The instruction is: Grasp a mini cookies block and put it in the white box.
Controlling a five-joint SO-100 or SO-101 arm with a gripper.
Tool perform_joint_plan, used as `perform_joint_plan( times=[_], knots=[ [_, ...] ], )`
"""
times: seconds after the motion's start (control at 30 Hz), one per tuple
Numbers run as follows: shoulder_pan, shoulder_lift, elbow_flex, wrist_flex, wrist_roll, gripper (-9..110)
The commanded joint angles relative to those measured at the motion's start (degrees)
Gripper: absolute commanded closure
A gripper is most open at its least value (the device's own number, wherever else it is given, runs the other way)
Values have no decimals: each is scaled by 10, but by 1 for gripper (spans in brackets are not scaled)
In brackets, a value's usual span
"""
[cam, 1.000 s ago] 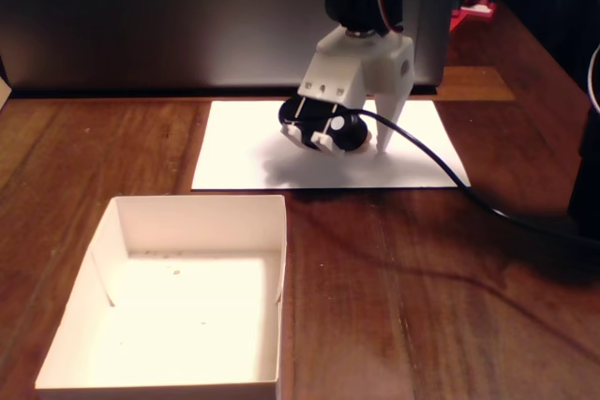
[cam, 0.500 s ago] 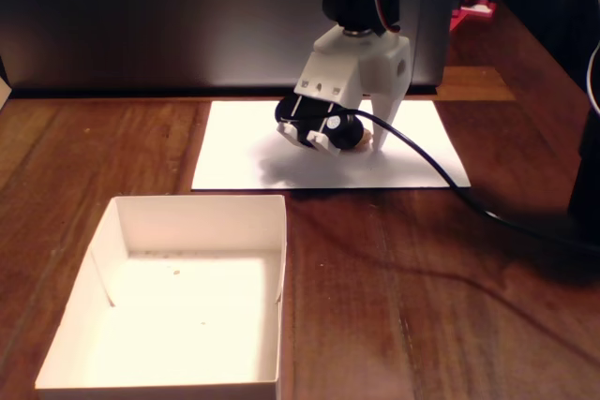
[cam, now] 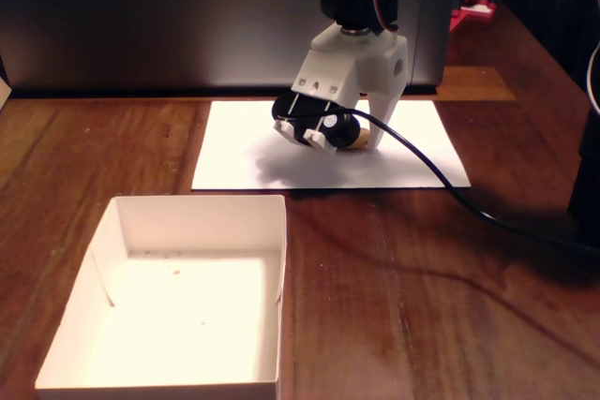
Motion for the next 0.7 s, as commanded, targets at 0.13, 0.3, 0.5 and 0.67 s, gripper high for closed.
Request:
perform_joint_plan(
  times=[0.13,0.3,0.5,0.67],
  knots=[
    [2,19,-56,-15,8,83],
    [2,19,-56,-16,7,84],
    [-1,33,-56,-16,-2,85],
    [-7,76,-57,-16,-16,85]
  ],
)
